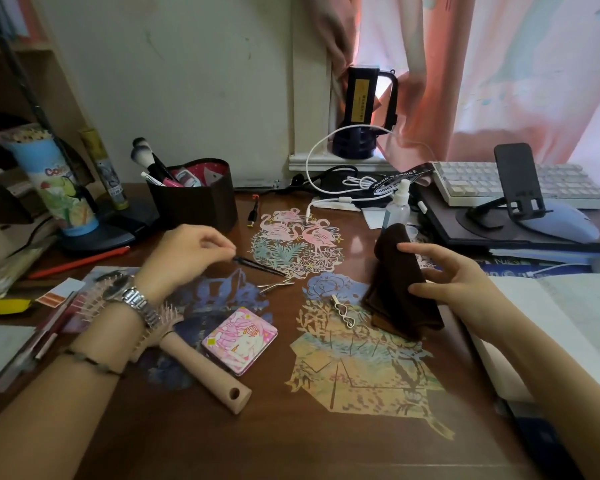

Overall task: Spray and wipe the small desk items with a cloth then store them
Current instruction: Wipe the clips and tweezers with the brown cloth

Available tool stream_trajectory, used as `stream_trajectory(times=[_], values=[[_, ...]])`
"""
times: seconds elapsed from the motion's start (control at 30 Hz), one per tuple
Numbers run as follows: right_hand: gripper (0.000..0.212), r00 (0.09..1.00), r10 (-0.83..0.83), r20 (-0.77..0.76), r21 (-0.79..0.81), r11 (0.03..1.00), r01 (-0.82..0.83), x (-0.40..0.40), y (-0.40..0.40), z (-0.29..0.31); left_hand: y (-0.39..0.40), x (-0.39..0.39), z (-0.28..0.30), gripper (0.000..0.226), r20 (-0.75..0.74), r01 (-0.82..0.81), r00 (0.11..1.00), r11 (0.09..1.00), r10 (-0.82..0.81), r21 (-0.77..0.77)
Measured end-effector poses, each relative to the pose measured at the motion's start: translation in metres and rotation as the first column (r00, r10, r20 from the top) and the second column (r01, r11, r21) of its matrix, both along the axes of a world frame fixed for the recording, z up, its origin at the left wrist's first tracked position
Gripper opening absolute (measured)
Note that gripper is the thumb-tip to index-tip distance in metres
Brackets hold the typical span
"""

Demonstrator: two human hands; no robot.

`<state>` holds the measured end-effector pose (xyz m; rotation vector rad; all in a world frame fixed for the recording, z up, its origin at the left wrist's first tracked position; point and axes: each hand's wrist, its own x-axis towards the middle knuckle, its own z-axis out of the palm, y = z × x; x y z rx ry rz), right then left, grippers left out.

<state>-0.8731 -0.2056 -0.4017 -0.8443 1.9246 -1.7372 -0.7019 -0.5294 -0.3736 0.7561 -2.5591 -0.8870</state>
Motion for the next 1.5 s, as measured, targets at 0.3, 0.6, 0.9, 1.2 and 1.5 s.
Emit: stream_trajectory(times=[0.3, 0.6, 0.9, 1.2, 1.5], values=[[0.061, 1.0, 0.012, 0.01, 0.022, 1.0, -0.013, 0.001, -0.003, -0.001, -0.023, 0.002, -0.026, 0.005, 0.06, -0.198, 0.978, 0.979, 0.201, -0.056], [0.06, 1.0, -0.002, -0.001, 0.028, 1.0, 0.002, 0.001, -0.002, -0.002, -0.013, -0.001, -0.02, 0.007, 0.12, -0.176, 0.97, 0.953, 0.21, -0.245], [0.051, 0.998, -0.059, 0.003, -0.004, 0.998, 0.059, 0.003, 0.0, -0.002, 0.087, -0.044, -0.018, 0.003, 0.159, 0.323, 0.939, 0.941, -0.305, -0.104], [0.053, 0.98, -0.116, -0.165, -0.035, 0.993, 0.112, 0.005, 0.008, 0.004, 0.104, -0.065, -0.029, 0.009, 0.266, 0.407, 0.893, 0.903, -0.363, -0.134], [0.062, 0.948, -0.276, -0.161, -0.163, 0.954, 0.251, 0.002, 0.008, 0.011, 0.094, -0.048, -0.025, 0.01, 0.257, 0.431, 0.886, 0.89, -0.386, -0.15]])
